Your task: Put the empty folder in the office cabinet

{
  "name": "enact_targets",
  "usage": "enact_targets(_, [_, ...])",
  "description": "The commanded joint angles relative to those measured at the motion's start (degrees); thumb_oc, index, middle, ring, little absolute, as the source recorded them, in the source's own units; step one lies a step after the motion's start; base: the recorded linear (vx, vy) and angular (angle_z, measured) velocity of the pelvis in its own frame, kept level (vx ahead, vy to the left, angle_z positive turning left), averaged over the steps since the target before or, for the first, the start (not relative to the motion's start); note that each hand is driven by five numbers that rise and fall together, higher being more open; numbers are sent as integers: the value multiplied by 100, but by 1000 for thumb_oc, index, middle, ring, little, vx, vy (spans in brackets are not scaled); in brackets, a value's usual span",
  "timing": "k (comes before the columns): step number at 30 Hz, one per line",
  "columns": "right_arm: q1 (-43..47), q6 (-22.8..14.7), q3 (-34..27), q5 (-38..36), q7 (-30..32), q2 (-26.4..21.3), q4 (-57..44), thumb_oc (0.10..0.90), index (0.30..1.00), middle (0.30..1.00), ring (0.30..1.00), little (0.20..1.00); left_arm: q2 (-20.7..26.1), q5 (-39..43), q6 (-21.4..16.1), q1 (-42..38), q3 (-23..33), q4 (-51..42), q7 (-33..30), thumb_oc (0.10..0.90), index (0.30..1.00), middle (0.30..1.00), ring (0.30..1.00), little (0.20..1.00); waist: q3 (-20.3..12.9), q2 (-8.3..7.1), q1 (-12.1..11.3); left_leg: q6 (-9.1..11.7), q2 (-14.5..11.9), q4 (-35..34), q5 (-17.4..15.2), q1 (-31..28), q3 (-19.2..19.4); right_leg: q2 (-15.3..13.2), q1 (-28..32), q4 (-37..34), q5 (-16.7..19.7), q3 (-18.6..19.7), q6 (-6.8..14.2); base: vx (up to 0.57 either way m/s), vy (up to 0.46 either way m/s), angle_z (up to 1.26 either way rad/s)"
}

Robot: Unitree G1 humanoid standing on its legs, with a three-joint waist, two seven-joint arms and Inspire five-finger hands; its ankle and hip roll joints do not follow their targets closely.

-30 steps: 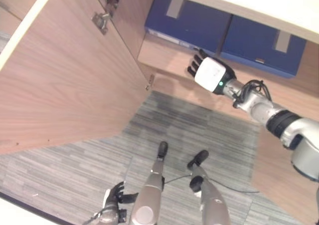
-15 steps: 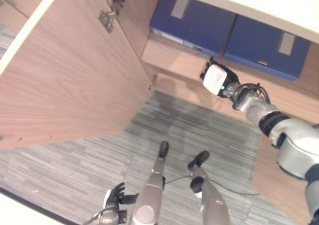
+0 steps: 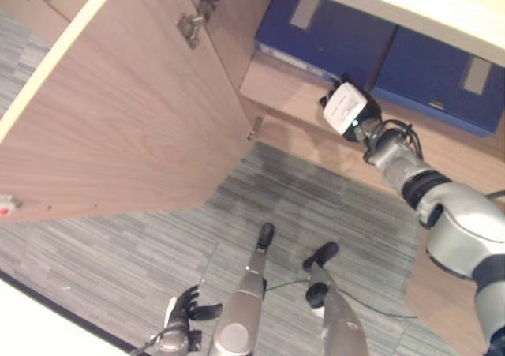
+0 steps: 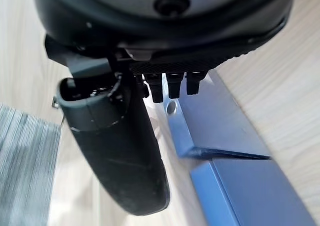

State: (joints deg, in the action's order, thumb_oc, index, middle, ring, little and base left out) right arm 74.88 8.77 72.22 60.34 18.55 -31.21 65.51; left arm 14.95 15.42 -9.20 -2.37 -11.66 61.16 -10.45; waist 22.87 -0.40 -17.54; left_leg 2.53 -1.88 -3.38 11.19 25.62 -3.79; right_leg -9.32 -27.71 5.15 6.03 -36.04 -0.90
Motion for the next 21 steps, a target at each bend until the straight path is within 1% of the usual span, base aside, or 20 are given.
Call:
enact_targets(1, [1230,109,190,-454,160,286,352,800,900,900,900,900,694,66,-4,607,-251,23,-43,800,900,900,900,900,217,-363,-213,144,24,-121,-776,-632,133,-8,505,-419,65,187,845,3,-9,5])
enact_targets(5, [1430,-30,263,-729,149,529,288,800,900,900,900,900,788,43,-24,621,-243,8,-65,800,900,900,900,900,255,-349,-332,143,20,-122,-752,-569,92,15,462,-453,78,171,841,0,0,0])
enact_targets(9, [1529,-60,318,-824,116,667,315,800,900,900,900,900,857,32,-38,629,-225,-44,-95,800,900,900,900,900,304,-345,-405,145,12,-121,-732,-519,62,38,431,-467,79,152,835,-5,-2,2])
enact_targets(12, [1584,5,425,-685,105,723,382,800,900,900,900,900,873,36,-32,628,-211,-50,-101,800,900,900,900,900,330,-358,-436,150,16,-122,-721,-487,46,55,412,-479,84,138,834,-4,-9,5])
enact_targets(13, [1598,219,573,-337,128,727,664,800,900,900,900,900,874,29,-25,611,-237,-60,-103,800,900,900,900,900,359,-350,-484,151,16,-125,-707,-450,17,67,397,-504,90,109,845,-6,-29,5])
enact_targets(15, [1595,573,729,156,94,600,1011,800,900,900,900,900,854,57,-17,561,-260,-53,-126,800,900,900,900,900,392,-324,-554,157,26,-126,-688,-418,-21,70,391,-521,97,60,859,-10,-27,6])
enact_targets(16, [1589,586,728,173,92,598,1017,800,900,900,900,900,850,58,-16,551,-272,-50,-129,800,900,900,900,900,393,-313,-558,157,25,-125,-687,-415,-26,71,392,-522,99,55,860,-13,-20,11])
enact_targets(17, [1595,683,739,420,-48,453,1175,800,900,900,900,900,884,35,-5,516,-273,-127,-102,800,900,900,900,900,415,-303,-596,162,35,-129,-678,-380,-69,81,381,-545,106,31,867,-9,-13,13])
enact_targets(18, [1613,701,701,434,-62,308,1207,800,900,900,900,900,893,29,4,511,-248,-183,-93,800,900,900,900,900,420,-302,-617,165,42,-130,-668,-357,-90,92,374,-562,120,5,871,-9,-13,16])
enact_targets(19, [1614,699,697,435,-62,291,1199,800,900,900,900,900,899,28,10,507,-253,-191,-92,800,900,900,900,900,421,-301,-623,166,42,-130,-666,-352,-94,93,373,-566,124,1,871,-2,-8,16])
enact_targets(21, [1640,771,606,312,-9,-125,1312,800,900,900,900,900,926,-30,11,521,-220,-257,-82,800,900,900,900,900,425,-315,-675,182,51,-134,-640,-292,-117,113,359,-627,161,-52,891,1,-13,14])
